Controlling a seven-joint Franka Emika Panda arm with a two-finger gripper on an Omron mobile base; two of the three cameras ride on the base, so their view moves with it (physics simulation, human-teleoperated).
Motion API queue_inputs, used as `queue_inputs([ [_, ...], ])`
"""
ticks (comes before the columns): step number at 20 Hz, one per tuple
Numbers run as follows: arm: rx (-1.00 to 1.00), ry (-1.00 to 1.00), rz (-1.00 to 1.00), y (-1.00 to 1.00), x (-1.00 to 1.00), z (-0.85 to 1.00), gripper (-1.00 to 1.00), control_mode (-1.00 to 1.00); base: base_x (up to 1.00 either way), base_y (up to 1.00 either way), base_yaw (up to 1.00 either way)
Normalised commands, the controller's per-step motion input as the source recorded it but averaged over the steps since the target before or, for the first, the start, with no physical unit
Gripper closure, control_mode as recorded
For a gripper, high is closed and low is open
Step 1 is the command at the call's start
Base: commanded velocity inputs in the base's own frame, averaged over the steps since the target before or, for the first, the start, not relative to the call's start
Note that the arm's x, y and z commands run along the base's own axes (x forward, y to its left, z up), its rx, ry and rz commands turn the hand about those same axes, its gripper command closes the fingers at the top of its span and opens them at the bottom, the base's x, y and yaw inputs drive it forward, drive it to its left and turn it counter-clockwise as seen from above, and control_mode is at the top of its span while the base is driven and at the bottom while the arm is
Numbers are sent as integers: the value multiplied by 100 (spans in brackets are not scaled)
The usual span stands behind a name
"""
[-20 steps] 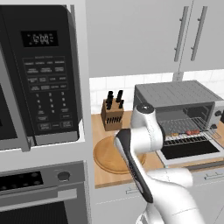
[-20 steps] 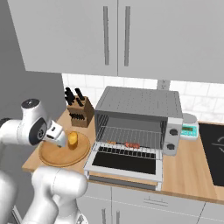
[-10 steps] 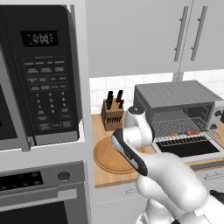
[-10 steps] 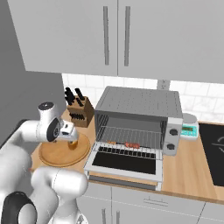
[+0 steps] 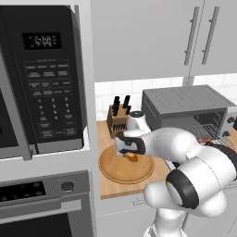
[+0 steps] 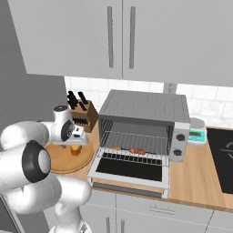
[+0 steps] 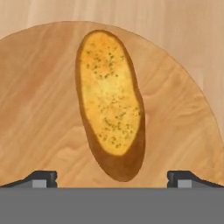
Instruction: Pick up the kebab skewer and baguette bread, and place them inside the toaster oven. Close the toaster oven door and start by setting the timer.
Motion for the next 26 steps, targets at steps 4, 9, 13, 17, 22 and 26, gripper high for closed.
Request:
queue_inputs([
  [4,0,1,4,0,44,-30,-100,-100,0,0,0],
  [9,0,0,4,0,30,-38,-100,-100,0,0,0],
  [13,-1,0,3,0,2,-36,-100,-100,0,0,0],
  [17,-1,0,2,0,7,-25,-100,-100,0,0,0],
  [22,0,0,3,0,-1,-26,100,-100,0,0,0],
  [26,0,0,8,0,-15,-4,100,-100,0,0,0],
])
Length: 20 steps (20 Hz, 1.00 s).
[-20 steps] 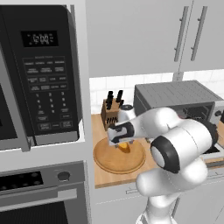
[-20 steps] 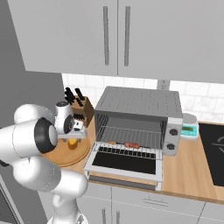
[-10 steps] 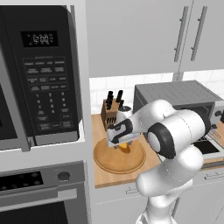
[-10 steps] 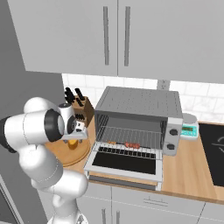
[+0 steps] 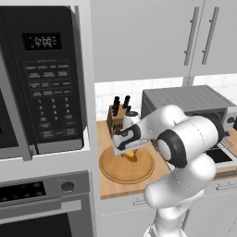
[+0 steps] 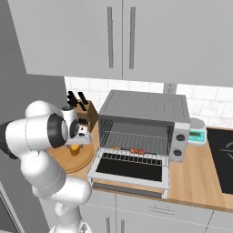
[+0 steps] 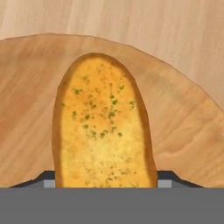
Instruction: Pick up the kebab skewer and baguette bread, and place them inside the toaster oven. Close the toaster oven door and start by setting the timer.
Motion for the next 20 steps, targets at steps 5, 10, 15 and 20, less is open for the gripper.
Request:
queue_inputs([
  [5,0,0,11,-8,-36,8,100,-100,0,0,0],
  [10,0,-7,10,-13,-39,44,100,-100,0,0,0],
  [15,2,-1,3,-31,-38,90,100,-100,0,0,0],
  [20,6,-13,-10,-58,-53,92,100,-100,0,0,0],
])
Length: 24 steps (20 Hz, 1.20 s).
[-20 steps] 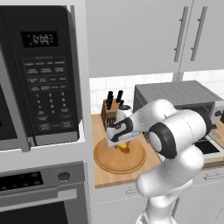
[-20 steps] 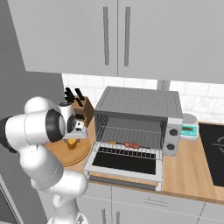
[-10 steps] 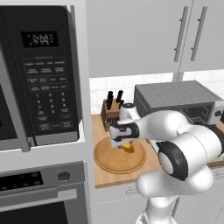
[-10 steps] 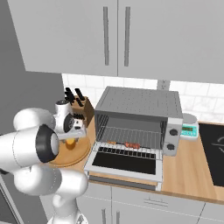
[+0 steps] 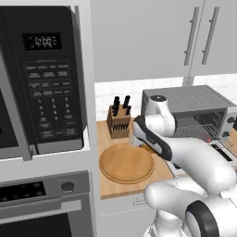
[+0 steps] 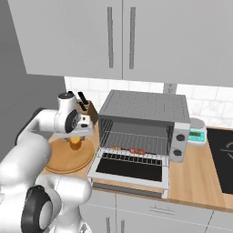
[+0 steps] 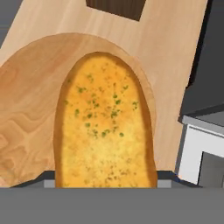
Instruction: Pick up the kebab skewer and baguette bread, and place them inside the toaster oven. Close the toaster oven door and start by setting the timer.
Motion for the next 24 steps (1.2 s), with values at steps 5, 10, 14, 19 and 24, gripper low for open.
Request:
queue_inputs([
  [5,22,-6,-34,-58,-36,92,100,-100,0,0,0],
  [10,26,-6,-45,-57,-37,52,100,-100,0,0,0],
  [14,24,-7,-47,-47,-26,29,100,-100,0,0,0],
  [19,21,-1,-45,-71,-14,6,100,-100,0,0,0],
  [24,16,0,-38,-54,10,-3,100,-100,0,0,0],
])
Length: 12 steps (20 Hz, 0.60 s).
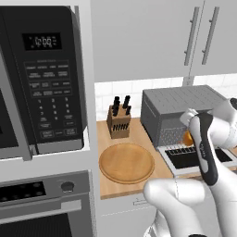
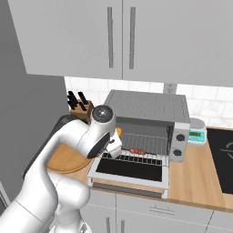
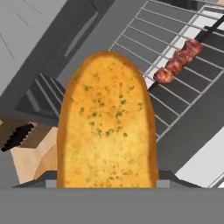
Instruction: Pick up the kebab skewer and baguette bread, and place them inside the toaster oven. Close the toaster oven door and start by setting the timer.
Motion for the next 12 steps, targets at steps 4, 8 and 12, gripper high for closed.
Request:
queue_inputs([
  [4,16,0,-30,-20,12,-17,100,-100,0,0,0],
  [8,18,-1,-15,0,41,-12,100,-100,0,0,0],
  [12,19,0,-10,0,33,-22,100,-100,0,0,0],
])
